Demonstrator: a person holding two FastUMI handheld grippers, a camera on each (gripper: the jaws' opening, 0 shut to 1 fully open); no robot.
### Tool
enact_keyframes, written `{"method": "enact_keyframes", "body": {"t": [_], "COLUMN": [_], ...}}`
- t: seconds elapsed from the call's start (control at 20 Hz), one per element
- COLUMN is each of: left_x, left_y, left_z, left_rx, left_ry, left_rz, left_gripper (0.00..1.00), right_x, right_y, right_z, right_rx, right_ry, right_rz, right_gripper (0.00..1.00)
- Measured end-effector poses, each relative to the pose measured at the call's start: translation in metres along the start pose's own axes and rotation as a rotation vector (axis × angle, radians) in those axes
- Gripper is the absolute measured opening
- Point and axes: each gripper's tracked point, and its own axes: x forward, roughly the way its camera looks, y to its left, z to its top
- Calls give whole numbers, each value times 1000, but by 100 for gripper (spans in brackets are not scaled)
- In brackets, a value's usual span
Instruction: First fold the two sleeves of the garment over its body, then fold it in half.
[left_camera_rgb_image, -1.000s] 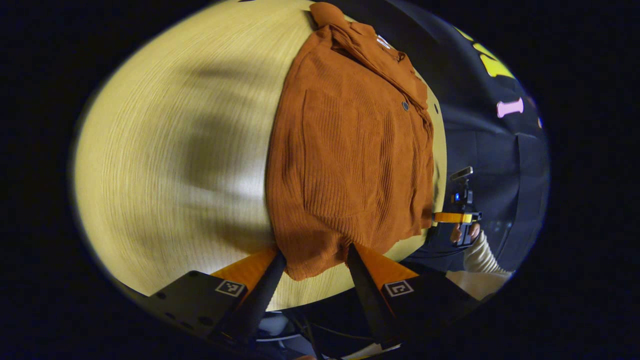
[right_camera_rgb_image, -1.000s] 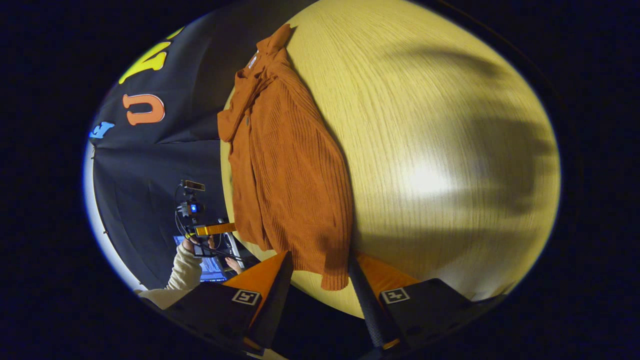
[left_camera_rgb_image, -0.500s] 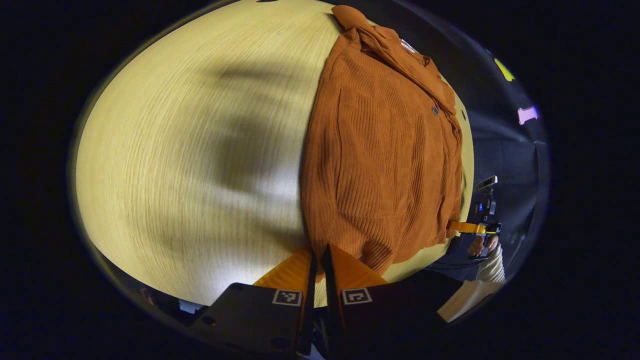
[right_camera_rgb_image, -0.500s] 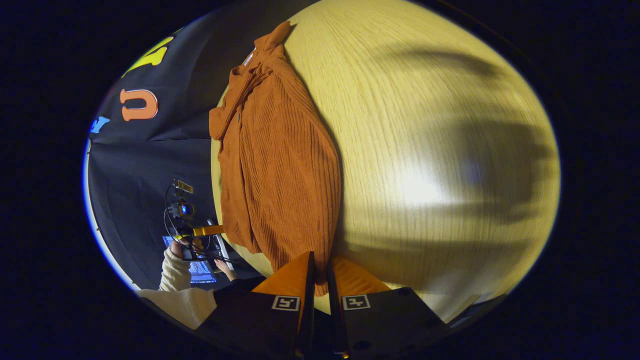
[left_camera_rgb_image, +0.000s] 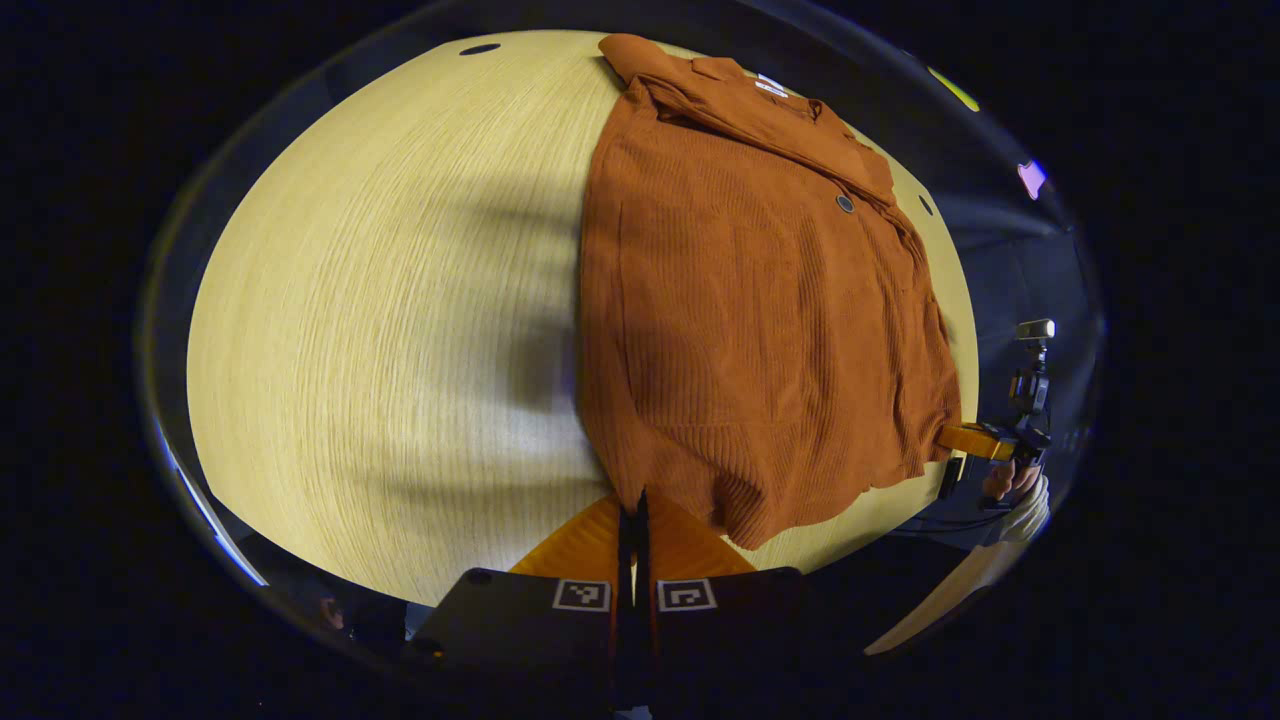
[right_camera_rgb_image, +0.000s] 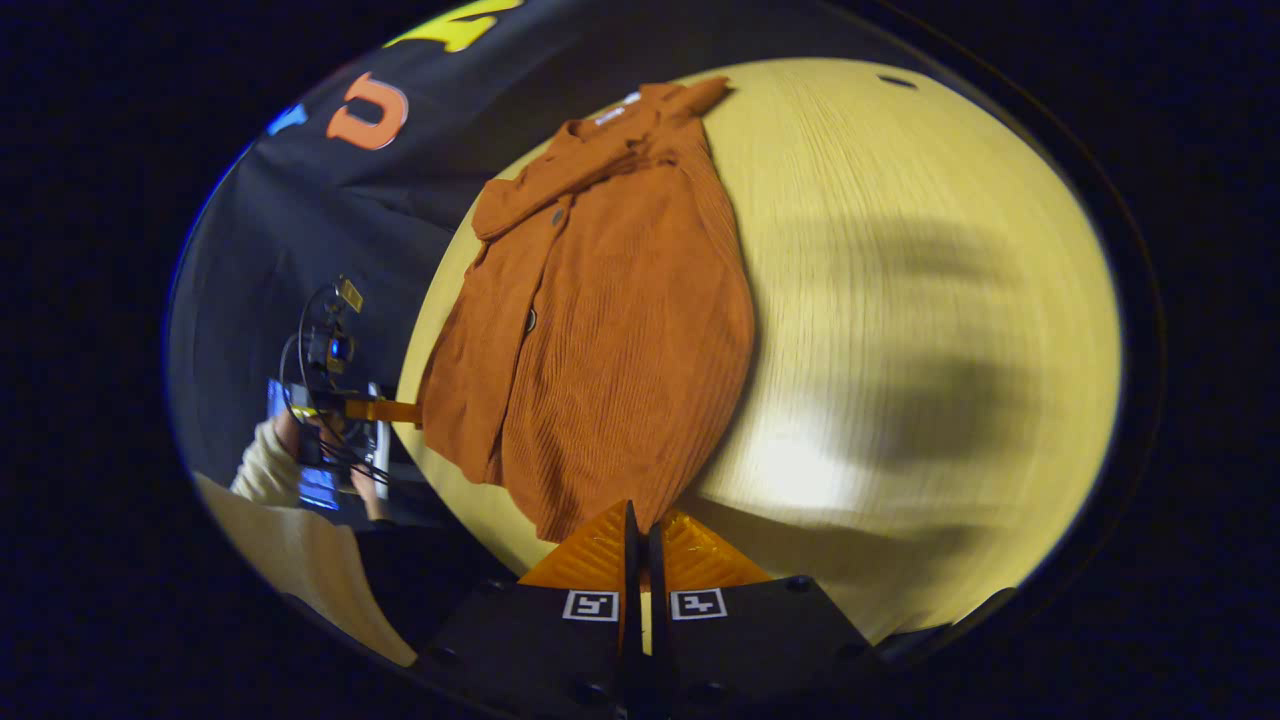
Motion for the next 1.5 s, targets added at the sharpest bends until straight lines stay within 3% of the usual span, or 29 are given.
{"method": "enact_keyframes", "body": {"t": [0.3,0.55,0.8,1.15,1.35,1.5], "left_x": [-67,-128,-147,-141,-96,-44], "left_y": [-33,-70,-58,-50,-40,-27], "left_z": [31,105,193,328,390,425], "left_rx": [52,74,66,45,-11,0], "left_ry": [-126,-306,-394,-510,-532,-514], "left_rz": [-51,-109,-24,-1,2,32], "left_gripper": [3,3,3,3,3,3], "right_x": [-48,-88,-109,-77,-34,21], "right_y": [51,94,104,98,65,17], "right_z": [54,145,252,378,437,473], "right_rx": [-12,-37,-114,-150,-49,75], "right_ry": [-123,-265,-354,-442,-480,-497], "right_rz": [77,140,131,31,-38,-117], "right_gripper": [5,4,4,5,4,4]}}
